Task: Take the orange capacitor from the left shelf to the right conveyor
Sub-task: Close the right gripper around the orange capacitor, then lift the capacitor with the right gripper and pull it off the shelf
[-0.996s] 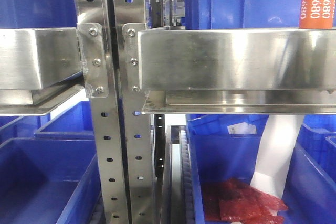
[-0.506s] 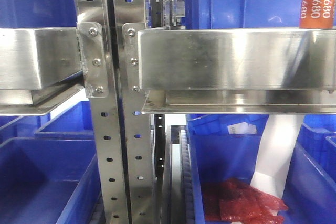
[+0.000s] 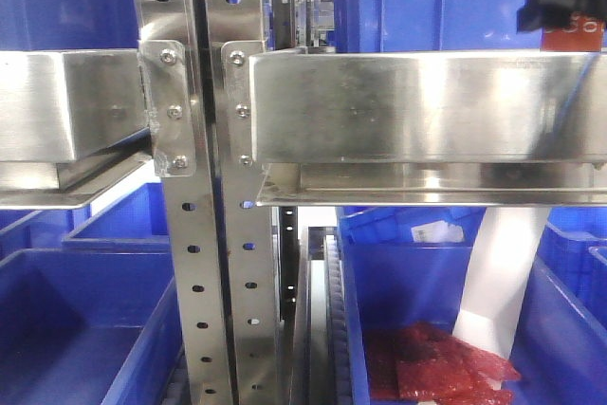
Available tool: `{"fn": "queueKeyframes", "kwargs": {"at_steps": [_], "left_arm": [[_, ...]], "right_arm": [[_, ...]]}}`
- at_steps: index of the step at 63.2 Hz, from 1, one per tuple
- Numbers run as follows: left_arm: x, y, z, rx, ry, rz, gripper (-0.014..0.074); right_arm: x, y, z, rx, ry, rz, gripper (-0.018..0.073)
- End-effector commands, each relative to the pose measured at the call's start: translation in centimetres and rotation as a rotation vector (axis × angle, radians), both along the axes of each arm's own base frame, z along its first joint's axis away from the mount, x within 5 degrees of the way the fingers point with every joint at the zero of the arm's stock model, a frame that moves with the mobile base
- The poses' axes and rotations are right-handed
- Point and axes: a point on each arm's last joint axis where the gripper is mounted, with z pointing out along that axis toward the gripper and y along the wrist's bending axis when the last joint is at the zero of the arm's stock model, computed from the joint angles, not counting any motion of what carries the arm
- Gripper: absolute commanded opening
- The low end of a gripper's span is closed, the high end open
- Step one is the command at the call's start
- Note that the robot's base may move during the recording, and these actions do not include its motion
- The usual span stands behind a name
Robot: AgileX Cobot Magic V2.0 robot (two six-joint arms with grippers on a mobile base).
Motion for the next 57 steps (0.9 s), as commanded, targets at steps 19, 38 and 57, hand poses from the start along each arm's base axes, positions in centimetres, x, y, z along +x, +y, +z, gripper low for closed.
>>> {"fn": "queueKeyframes", "kwargs": {"at_steps": [19, 38, 57], "left_arm": [[-0.1, 0.0, 1.0, -0.011, -0.097, -0.001, -0.0127], [-0.1, 0.0, 1.0, -0.011, -0.097, -0.001, -0.0127], [-0.1, 0.0, 1.0, -0.011, -0.097, -0.001, -0.0127]], "right_arm": [[0.3, -0.1, 3.1, 0.058, -0.183, -0.01, 0.0239], [-2.9, 0.1, 7.9, 0.012, -0.235, 0.033, 0.0109], [-10.2, 1.6, 12.2, -0.011, -0.156, 0.132, 0.0109]]}}
